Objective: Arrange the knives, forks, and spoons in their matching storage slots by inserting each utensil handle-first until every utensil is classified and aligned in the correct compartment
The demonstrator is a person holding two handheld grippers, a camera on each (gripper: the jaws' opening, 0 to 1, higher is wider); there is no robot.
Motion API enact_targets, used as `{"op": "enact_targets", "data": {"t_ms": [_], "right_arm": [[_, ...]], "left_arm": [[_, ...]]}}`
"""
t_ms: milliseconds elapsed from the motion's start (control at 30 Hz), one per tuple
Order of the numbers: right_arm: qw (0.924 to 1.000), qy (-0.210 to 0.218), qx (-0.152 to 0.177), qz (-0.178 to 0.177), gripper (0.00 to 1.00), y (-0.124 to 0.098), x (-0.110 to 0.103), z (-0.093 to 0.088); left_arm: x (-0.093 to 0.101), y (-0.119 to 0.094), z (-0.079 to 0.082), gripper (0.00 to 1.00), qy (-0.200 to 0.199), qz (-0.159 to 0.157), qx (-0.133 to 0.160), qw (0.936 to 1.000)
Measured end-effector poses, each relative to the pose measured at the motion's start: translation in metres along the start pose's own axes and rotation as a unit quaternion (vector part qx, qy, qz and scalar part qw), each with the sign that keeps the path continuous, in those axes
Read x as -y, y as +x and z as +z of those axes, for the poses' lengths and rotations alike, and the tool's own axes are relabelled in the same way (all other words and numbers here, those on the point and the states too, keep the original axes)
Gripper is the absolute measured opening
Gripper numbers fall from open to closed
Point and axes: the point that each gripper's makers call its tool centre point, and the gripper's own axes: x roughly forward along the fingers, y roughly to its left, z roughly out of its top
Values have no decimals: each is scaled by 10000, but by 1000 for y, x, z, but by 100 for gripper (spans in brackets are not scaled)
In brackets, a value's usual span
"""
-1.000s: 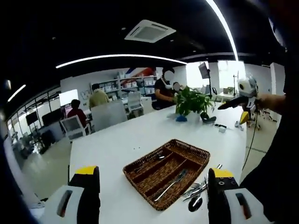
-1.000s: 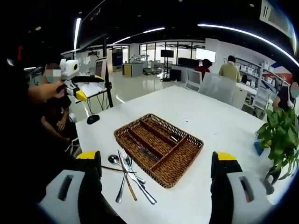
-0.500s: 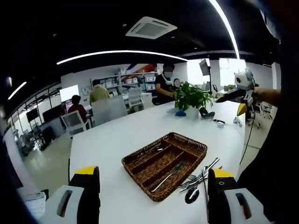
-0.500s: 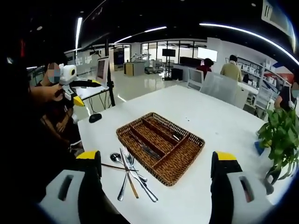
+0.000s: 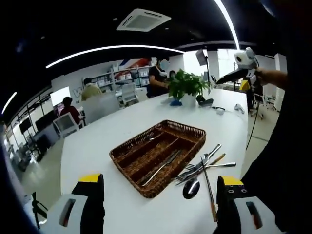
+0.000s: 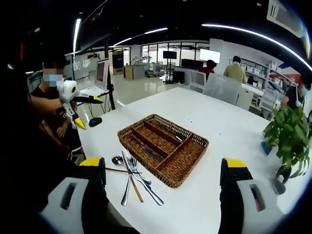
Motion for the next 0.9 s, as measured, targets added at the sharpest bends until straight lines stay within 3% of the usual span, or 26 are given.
{"op": "enact_targets", "data": {"t_ms": [133,200,367,533,733,833,900], "right_arm": [[10000,31,-42,-1,99,-2,4,-5],[10000,46,-46,-12,99,-2,5,-5],[10000,46,-23,-8,99,1,4,-3],[10000,75,39,-44,99,2,6,1],[9999,103,-12,-54,99,6,6,-1],[9999,90,0,-53,99,7,7,1],[9999,114,31,-71,99,7,8,2]], "left_arm": [[17,20,-22,100,230,-113,-113,9996],[23,28,-30,92,408,-212,-212,9987],[43,50,-48,93,351,-546,-575,9962],[53,61,-71,88,289,-643,-726,9949],[74,74,-82,75,276,-942,-968,9905],[90,78,-90,63,178,-1164,-1140,9865],[95,81,-96,51,316,-1122,-1151,9865]]}}
